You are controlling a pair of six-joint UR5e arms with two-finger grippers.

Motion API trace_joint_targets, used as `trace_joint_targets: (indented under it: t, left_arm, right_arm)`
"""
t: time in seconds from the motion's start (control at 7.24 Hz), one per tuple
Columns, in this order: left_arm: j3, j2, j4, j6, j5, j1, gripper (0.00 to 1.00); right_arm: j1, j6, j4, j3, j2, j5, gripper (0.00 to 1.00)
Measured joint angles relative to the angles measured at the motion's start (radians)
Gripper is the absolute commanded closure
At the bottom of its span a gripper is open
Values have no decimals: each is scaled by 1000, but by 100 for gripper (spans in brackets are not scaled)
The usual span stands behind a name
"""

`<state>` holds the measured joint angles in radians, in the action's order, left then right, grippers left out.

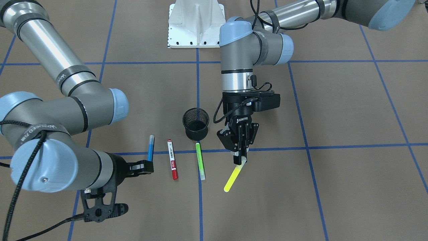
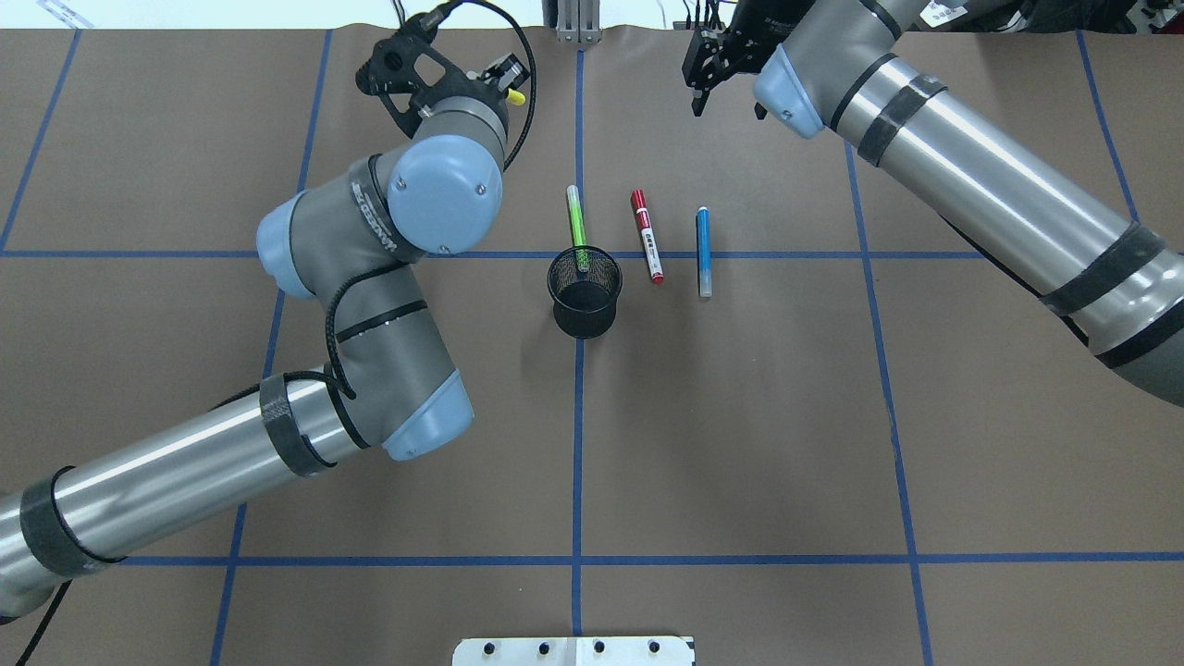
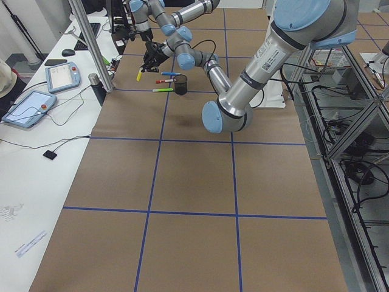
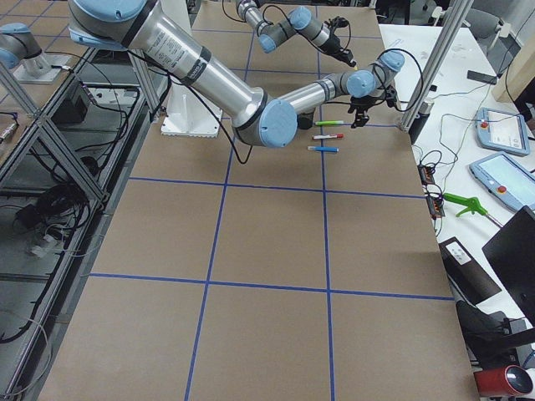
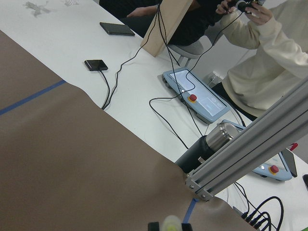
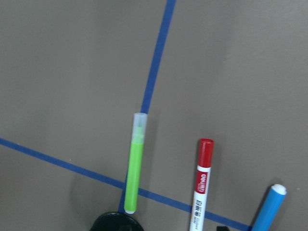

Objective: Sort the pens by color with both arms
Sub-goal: 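Set the yellow highlighter down beside the green one with the left gripper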

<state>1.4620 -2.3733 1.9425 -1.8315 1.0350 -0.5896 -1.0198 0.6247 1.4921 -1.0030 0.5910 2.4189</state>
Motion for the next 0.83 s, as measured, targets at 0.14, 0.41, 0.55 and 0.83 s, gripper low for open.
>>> trace_joint_targets:
  t: [0.14, 0.41, 0.55, 0.83]
  left_arm:
    - [-23, 3, 16, -38, -66, 37, 100]
    - [-80, 1, 32, -127, -187, 100, 90]
    - [-116, -2, 49, -168, -239, 114, 1]
    - [-139, -20, 72, -192, -289, 121, 0]
  right_arm:
    - [-16, 7, 1, -36, 25, -20, 1]
    - [-39, 17, 5, -138, 111, -58, 0]
    - [-46, 21, 7, -194, 157, -74, 0]
    - [-70, 23, 70, -291, 197, -84, 0]
